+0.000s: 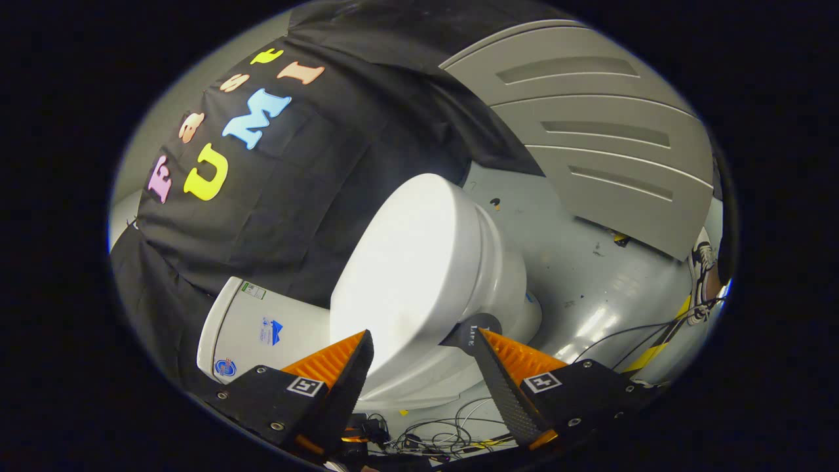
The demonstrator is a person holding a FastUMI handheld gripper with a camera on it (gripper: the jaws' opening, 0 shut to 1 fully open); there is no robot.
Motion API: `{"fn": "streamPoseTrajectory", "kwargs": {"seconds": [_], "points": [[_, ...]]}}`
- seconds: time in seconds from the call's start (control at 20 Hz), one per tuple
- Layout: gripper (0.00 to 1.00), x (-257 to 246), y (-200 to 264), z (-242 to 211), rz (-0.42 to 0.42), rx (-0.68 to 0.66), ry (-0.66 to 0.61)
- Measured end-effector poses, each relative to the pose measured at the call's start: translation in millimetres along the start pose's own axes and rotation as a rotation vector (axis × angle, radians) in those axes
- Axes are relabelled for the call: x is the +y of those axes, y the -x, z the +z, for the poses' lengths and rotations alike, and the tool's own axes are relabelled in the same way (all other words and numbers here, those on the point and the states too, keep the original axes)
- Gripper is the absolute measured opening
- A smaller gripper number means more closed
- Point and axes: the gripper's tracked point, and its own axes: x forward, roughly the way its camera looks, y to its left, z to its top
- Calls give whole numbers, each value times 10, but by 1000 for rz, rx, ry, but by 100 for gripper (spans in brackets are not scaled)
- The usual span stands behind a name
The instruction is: Open the toilet lid.
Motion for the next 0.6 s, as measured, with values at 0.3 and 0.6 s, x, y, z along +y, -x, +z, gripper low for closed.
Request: {"fn": "streamPoseTrajectory", "kwargs": {"seconds": [0.3, 0.6], "points": [[94, -283, -111, 46, -15, -14, -182], [83, -348, -261, 36, 7, -7, -307]]}}
